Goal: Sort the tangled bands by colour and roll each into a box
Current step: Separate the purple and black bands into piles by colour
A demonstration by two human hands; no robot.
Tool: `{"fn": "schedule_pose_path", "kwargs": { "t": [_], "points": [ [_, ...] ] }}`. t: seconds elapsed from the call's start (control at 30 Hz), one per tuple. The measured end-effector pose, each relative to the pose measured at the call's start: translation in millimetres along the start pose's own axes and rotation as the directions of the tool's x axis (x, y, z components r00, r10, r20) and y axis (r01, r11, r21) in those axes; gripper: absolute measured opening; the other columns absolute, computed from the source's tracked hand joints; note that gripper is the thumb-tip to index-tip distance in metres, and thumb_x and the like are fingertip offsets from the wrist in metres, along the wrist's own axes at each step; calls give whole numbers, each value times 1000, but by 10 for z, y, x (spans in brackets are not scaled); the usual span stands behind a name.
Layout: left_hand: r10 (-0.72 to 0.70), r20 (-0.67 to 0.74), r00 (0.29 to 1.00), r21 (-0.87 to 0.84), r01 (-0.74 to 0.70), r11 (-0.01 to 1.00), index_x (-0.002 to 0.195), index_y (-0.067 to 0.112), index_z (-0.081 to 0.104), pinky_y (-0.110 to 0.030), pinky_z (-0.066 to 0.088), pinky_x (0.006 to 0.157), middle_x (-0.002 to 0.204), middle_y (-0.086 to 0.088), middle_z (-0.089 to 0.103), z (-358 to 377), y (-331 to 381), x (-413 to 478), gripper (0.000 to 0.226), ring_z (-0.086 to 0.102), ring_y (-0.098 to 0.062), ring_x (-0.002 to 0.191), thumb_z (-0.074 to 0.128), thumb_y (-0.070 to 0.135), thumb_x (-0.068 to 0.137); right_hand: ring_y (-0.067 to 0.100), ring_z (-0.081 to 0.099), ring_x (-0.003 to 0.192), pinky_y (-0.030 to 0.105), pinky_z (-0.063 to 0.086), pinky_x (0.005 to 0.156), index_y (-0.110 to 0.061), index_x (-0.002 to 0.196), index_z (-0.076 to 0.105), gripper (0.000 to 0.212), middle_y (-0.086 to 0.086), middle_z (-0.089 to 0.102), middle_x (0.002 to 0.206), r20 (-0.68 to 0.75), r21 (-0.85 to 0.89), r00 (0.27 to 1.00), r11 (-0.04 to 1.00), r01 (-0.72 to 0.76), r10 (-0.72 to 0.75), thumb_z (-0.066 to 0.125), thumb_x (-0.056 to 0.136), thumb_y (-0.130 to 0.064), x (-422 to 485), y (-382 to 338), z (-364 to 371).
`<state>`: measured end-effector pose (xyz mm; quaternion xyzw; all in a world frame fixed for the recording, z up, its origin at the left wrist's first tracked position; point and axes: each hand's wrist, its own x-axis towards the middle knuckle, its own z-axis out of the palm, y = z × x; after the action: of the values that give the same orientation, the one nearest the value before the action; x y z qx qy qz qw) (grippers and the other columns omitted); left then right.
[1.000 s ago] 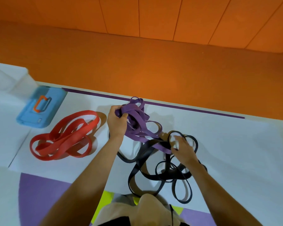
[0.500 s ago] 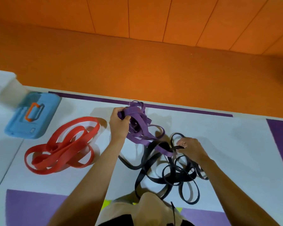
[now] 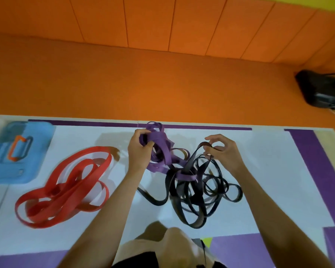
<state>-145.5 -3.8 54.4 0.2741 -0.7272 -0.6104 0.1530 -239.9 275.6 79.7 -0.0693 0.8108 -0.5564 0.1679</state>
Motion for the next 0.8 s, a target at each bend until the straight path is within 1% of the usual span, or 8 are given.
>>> {"fn": "schedule_pose_path", "kwargs": {
  "t": [0.2, 0.27, 0.37, 0.47, 0.57, 0.63, 0.7, 0.8],
  "points": [
    [-19, 31, 999, -17, 20, 1000, 114, 14, 64, -38, 57, 95, 115, -3, 70, -165, -59, -15, 33, 65, -24, 109, 67, -6, 89, 14, 70, 77, 22, 54, 63, -32, 116, 68, 20, -11, 66, 106, -306, -286, 952, 956, -65, -27, 75, 97, -32, -250, 369, 86],
    [-24, 38, 999, -8, 24, 1000, 113, 16, 64, -36, 57, 95, 114, 0, 69, -206, -83, -12, 33, 65, -20, 107, 66, -6, 89, 19, 69, 87, 26, 52, 72, -29, 111, 69, 15, -7, 67, 106, -333, -345, 942, 926, -151, 30, 74, 98, -25, -373, 567, 124],
    [-30, 33, 999, -5, 30, 1000, 110, 20, 64, -32, 56, 94, 112, 3, 69, -236, -123, -31, 34, 64, -18, 105, 66, -7, 89, 33, 69, 107, 34, 50, 85, -18, 108, 74, 16, 4, 70, 106, -213, -474, 951, 828, -300, 223, 75, 93, -12, -589, 879, 236],
    [-27, 9, 1000, -13, 27, 1000, 109, 20, 64, -23, 53, 89, 109, 2, 69, -232, -158, -53, 32, 64, -17, 102, 67, -5, 89, 34, 54, 133, 44, 47, 106, -19, 128, 70, 40, 10, 61, 136, -228, -654, 904, 631, -418, 362, 79, 89, -22, -764, 1052, 323],
    [-35, -22, 999, -19, 35, 999, 107, 23, 62, -6, 49, 76, 103, 8, 68, -208, -176, -77, 28, 65, -4, 93, 71, 3, 91, 36, 43, 138, 54, 38, 114, -17, 128, 66, 39, 11, 51, 144, -401, -632, 905, 671, -387, 144, 75, 90, -17, -865, 1063, 400],
    [-45, -56, 997, -31, 43, 999, 105, 25, 61, -4, 49, 70, 100, 12, 68, -179, -188, -84, 26, 65, 6, 88, 73, 8, 91, 28, 59, 106, 43, 50, 89, -20, 108, 67, 16, 3, 62, 111, -294, -640, 956, 746, -184, -16, 65, 94, -14, -865, 1017, 489],
    [-57, -97, 994, -31, 54, 998, 105, 26, 60, -5, 49, 66, 98, 13, 68, -143, -198, -95, 25, 65, 7, 85, 75, 12, 91, 14, 57, 81, 35, 48, 71, -28, 101, 62, 15, -9, 55, 91, -24, -604, 1000, 797, -14, 0, 51, 101, -18, -831, 938, 632],
    [-83, -138, 987, 1, 84, 996, 106, 21, 59, -10, 50, 64, 96, 9, 68, -94, -207, -115, 23, 66, -5, 85, 75, 13, 91, 11, 60, 97, 33, 55, 86, -25, 129, 59, 28, -8, 56, 113, 210, -558, 977, 824, 99, 25, 51, 105, -13, -810, 963, 816]
  ]
}}
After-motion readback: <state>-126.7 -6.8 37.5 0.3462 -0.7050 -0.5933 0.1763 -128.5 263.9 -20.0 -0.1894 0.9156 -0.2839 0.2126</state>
